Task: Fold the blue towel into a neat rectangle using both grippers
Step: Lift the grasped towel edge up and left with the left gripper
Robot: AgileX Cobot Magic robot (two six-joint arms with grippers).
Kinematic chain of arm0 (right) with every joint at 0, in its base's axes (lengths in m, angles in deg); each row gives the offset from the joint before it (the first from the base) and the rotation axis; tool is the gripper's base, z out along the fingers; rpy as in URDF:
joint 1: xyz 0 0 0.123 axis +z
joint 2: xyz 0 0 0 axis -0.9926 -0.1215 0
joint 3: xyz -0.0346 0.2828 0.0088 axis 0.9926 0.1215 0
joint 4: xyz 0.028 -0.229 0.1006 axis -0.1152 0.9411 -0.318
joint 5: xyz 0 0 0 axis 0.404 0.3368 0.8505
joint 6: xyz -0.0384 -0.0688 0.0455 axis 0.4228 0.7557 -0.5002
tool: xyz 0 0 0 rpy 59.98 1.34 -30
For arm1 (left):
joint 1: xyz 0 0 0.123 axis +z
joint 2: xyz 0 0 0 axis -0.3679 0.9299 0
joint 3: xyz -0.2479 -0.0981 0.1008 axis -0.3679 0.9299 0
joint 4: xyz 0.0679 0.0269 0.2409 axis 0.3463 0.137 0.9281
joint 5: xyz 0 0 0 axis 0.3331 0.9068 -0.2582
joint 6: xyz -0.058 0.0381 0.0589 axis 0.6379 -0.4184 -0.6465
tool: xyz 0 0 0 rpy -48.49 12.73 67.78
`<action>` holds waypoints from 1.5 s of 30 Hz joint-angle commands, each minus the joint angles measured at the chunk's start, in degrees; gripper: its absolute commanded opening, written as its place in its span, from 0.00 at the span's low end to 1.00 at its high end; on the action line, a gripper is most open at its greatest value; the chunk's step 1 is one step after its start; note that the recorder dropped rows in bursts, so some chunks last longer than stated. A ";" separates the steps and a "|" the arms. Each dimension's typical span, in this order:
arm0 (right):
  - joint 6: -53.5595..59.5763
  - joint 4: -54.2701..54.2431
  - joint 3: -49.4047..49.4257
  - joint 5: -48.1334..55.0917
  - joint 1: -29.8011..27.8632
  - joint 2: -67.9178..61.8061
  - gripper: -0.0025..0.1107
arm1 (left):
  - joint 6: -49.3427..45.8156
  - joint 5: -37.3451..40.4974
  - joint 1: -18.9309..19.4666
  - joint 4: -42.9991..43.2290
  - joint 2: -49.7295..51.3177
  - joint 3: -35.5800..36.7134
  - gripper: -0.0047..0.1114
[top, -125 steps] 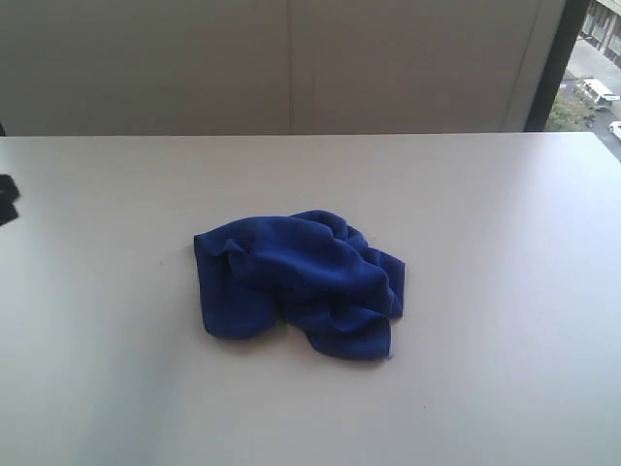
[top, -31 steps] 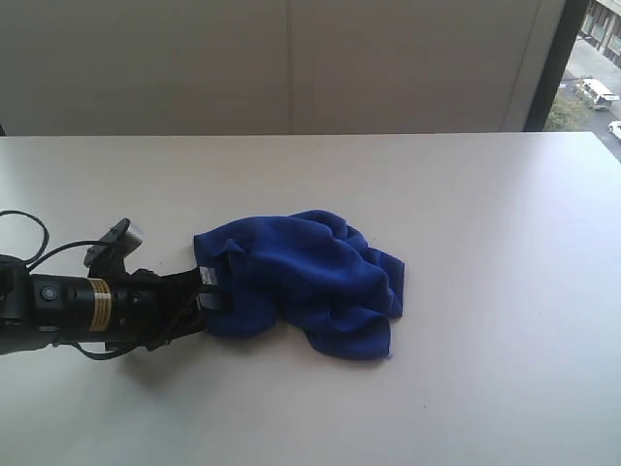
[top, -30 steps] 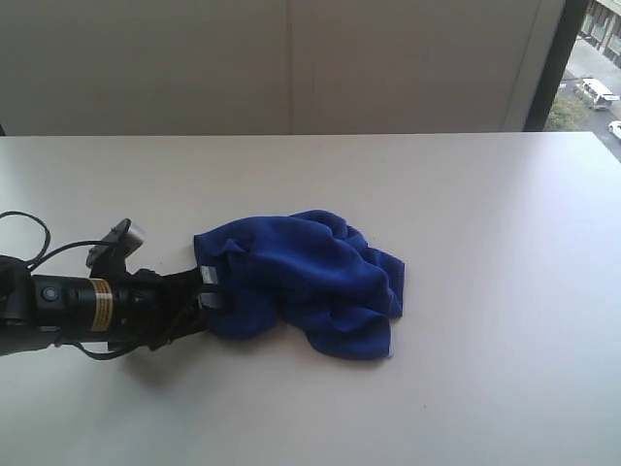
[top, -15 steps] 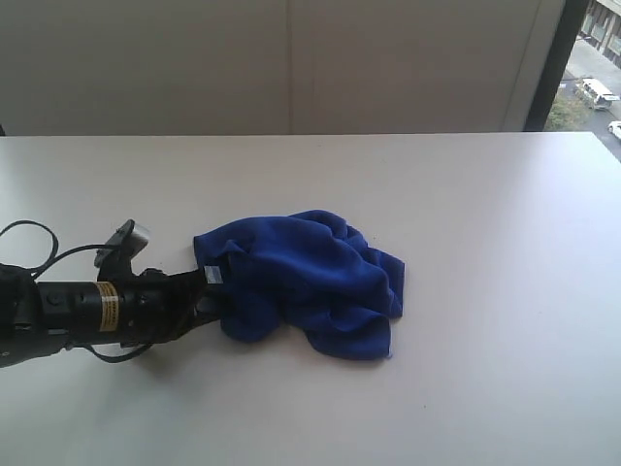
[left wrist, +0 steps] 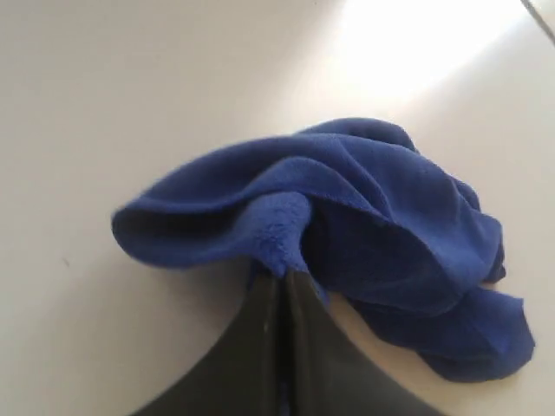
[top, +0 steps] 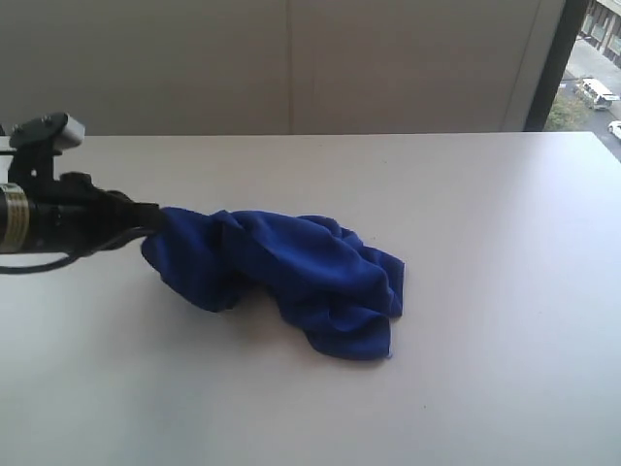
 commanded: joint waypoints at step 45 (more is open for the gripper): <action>-32.72 -3.46 -2.65 -9.61 0.45 -0.01 0.02 | -30.08 40.88 -0.28 13.80 -14.37 -1.86 0.04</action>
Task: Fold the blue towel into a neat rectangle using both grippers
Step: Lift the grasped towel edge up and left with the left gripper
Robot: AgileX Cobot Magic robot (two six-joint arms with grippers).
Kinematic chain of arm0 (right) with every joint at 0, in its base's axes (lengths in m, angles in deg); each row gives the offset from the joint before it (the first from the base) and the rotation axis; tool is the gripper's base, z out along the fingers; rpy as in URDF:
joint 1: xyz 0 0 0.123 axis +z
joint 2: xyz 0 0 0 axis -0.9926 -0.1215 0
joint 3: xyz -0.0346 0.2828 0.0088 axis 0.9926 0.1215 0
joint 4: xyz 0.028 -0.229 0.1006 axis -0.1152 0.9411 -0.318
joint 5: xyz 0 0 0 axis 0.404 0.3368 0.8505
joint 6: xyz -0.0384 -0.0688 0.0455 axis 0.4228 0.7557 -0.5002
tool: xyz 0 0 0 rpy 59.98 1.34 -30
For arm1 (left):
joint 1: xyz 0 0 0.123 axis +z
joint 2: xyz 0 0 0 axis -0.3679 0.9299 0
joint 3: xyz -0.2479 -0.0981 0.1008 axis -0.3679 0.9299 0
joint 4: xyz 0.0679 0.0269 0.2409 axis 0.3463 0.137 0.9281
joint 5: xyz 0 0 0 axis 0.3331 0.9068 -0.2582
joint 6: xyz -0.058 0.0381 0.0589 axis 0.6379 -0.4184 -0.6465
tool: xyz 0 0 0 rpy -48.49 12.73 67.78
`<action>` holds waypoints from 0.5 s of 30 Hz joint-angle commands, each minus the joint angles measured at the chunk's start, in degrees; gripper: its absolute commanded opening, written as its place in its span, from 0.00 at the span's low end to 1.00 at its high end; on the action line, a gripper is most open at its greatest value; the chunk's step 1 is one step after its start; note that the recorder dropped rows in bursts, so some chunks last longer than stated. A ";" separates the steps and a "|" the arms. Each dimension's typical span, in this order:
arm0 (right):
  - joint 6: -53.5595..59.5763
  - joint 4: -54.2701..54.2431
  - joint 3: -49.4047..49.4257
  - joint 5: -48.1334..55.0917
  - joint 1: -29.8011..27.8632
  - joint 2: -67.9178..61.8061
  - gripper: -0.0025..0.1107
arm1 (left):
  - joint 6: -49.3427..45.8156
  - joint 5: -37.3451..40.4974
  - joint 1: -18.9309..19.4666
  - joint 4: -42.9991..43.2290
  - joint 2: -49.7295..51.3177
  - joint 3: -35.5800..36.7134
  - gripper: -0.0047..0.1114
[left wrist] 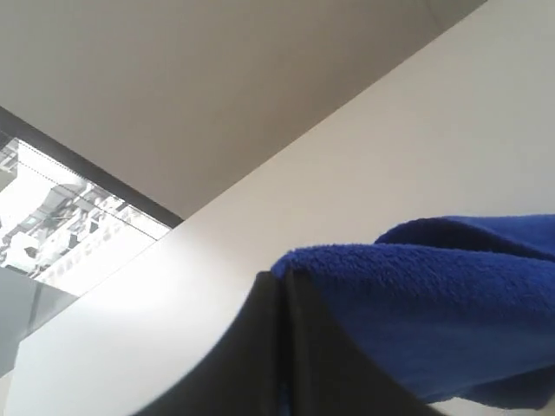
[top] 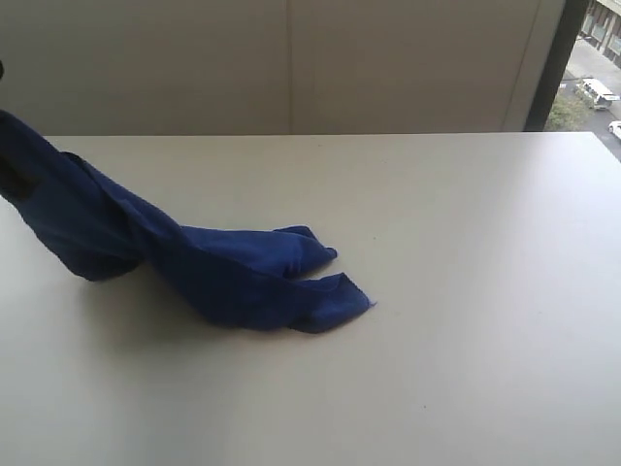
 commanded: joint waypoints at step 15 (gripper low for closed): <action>50.97 -25.36 -27.43 34.65 13.20 -42.03 0.02 | -11.12 9.55 -18.74 -11.07 -0.50 1.22 0.04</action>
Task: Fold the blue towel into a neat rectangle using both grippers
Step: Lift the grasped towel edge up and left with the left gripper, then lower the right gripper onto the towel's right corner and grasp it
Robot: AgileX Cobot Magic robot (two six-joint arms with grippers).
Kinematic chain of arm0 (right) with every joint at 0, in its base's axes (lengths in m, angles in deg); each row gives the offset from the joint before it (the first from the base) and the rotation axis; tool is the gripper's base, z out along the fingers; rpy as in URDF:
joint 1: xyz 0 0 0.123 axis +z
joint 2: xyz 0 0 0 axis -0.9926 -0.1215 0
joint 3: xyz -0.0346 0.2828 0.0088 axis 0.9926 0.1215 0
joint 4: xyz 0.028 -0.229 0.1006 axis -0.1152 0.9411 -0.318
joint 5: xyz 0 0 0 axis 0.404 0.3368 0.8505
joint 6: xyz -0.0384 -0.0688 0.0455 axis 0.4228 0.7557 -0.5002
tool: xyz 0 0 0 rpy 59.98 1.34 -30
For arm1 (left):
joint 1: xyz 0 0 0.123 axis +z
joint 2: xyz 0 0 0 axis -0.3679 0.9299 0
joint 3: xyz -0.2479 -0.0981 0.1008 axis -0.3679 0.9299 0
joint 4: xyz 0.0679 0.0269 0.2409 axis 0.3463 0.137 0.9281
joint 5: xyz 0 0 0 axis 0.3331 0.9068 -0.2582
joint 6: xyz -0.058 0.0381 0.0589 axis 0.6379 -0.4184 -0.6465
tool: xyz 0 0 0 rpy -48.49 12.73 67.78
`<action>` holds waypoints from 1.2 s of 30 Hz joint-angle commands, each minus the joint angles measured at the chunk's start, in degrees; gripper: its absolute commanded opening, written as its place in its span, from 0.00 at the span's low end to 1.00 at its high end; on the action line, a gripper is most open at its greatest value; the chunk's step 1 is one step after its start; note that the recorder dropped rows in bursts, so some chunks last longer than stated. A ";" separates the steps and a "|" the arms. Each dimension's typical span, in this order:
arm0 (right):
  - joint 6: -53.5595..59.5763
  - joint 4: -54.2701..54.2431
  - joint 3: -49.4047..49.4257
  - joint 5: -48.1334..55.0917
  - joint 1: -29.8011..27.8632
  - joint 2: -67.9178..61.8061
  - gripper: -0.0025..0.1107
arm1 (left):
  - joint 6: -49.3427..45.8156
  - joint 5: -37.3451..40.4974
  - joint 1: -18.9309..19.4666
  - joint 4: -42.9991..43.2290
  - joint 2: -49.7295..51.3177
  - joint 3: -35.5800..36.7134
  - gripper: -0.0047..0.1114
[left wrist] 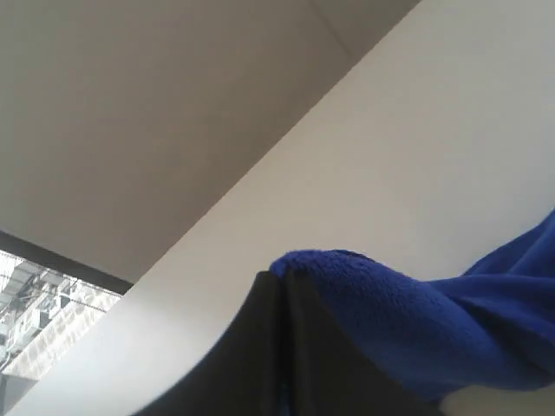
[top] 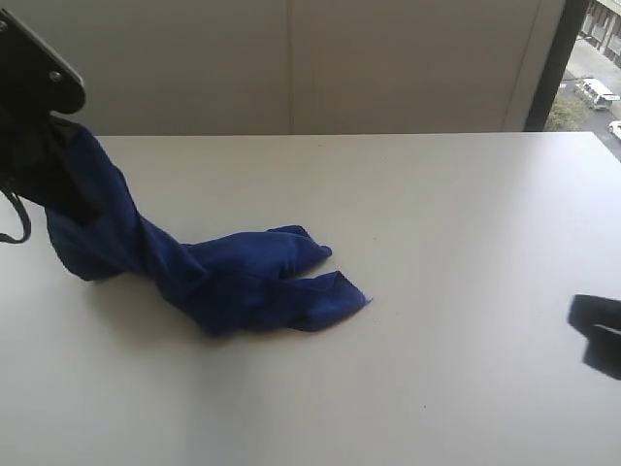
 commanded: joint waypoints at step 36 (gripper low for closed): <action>74.73 -16.26 -48.78 11.42 9.42 -71.52 0.02 | -75.69 41.94 -18.18 -83.49 -0.61 -9.22 0.04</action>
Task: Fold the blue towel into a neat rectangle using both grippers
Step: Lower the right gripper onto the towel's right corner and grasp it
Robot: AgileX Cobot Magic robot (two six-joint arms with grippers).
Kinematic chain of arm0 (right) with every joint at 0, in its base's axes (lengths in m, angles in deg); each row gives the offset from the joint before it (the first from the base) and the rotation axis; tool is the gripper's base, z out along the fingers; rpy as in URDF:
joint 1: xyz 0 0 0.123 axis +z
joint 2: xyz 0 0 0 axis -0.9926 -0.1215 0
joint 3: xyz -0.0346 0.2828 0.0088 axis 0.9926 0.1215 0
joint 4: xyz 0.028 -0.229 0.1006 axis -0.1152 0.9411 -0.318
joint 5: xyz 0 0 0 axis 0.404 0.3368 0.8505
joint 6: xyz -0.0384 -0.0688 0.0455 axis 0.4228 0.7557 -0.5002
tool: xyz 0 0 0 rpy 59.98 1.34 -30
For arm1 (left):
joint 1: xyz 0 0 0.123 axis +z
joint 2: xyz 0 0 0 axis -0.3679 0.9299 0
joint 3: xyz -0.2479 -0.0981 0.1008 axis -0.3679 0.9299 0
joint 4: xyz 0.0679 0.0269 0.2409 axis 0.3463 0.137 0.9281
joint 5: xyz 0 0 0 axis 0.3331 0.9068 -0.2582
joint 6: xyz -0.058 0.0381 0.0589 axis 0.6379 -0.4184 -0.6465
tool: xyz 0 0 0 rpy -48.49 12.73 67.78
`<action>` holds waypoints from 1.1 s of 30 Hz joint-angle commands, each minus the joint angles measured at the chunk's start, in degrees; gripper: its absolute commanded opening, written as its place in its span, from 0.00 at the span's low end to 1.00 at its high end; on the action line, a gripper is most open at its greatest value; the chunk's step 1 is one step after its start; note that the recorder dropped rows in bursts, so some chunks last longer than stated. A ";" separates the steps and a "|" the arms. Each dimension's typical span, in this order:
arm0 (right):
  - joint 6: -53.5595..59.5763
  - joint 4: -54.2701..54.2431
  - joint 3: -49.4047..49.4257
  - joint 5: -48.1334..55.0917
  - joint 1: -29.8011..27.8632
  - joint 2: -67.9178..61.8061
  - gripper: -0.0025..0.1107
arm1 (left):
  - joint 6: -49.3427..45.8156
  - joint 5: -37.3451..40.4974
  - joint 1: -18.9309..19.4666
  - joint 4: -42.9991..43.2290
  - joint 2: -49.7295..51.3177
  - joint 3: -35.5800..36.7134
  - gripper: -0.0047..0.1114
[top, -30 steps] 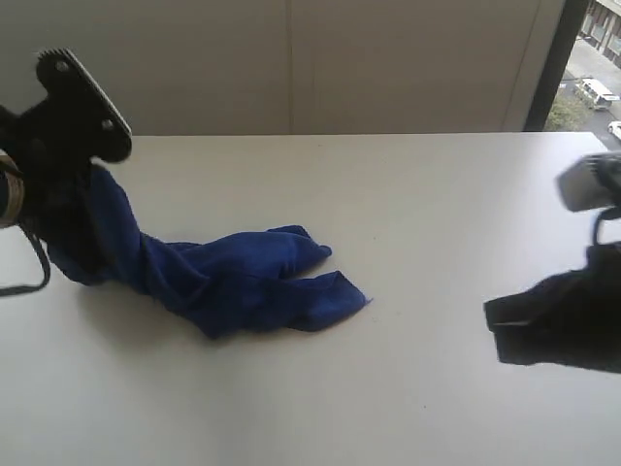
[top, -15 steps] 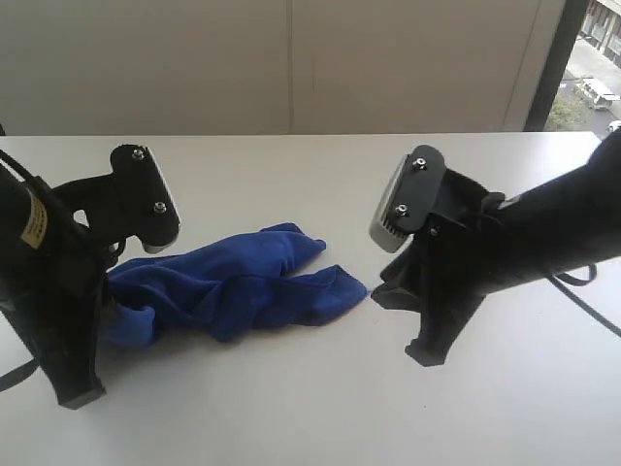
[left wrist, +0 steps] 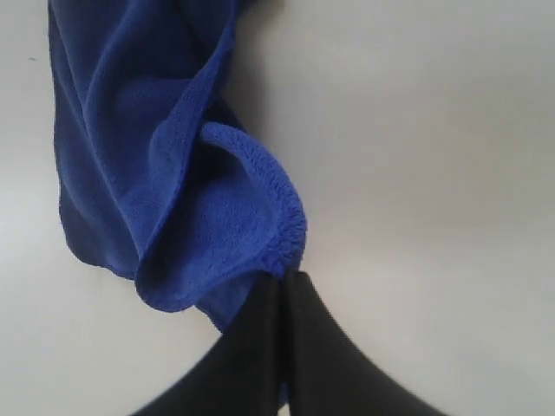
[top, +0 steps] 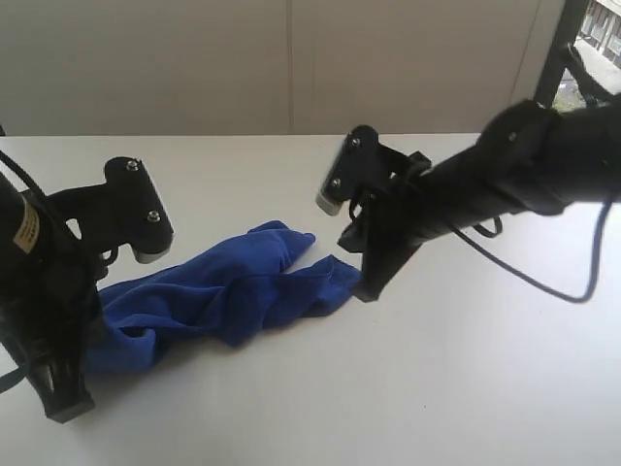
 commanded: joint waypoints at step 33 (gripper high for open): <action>28.23 23.68 -27.61 23.16 -2.09 -20.82 0.23 | 1.47 -7.28 -0.28 -6.70 -0.41 3.94 0.04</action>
